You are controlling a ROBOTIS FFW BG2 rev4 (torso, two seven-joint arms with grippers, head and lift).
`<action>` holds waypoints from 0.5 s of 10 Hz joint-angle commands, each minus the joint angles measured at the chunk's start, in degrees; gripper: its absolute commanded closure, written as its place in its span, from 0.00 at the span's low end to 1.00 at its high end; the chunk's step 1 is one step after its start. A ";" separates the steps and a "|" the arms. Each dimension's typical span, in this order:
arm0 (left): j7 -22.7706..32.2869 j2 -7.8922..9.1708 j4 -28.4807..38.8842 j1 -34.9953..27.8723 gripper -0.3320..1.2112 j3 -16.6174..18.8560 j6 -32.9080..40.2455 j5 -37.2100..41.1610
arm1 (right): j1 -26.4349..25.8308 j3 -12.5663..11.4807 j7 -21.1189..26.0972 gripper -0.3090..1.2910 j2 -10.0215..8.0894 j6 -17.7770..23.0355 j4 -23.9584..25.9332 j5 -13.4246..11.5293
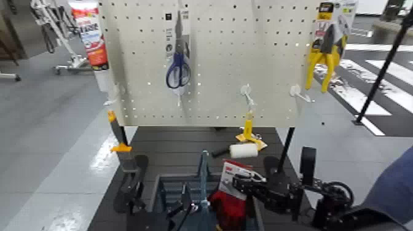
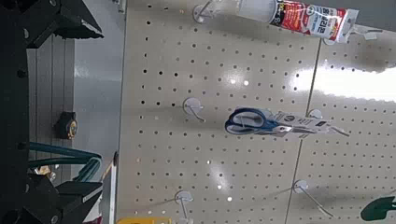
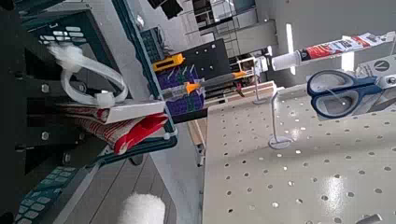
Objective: Put the red colored gloves into the crate.
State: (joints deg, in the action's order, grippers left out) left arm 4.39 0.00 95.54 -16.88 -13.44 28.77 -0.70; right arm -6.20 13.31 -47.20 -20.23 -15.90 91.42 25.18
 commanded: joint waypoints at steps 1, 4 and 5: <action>0.00 -1.93 0.00 -0.08 0.31 0.17 0.15 0.00 | -0.21 -0.30 0.17 0.08 -0.34 -2.29 0.95 -0.92; 0.00 -1.93 0.09 -0.08 0.31 0.34 0.15 0.00 | -0.30 -0.39 0.17 0.48 -0.34 -1.50 1.04 -0.92; 0.00 -1.93 0.00 -0.08 0.31 0.34 0.15 0.00 | -0.39 -0.47 0.17 0.48 -0.43 -1.32 1.13 -0.92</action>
State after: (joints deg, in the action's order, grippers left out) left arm 4.39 0.00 95.54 -16.96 -13.11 28.92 -0.70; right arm -6.57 12.86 -47.02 -20.57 -17.32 92.53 24.26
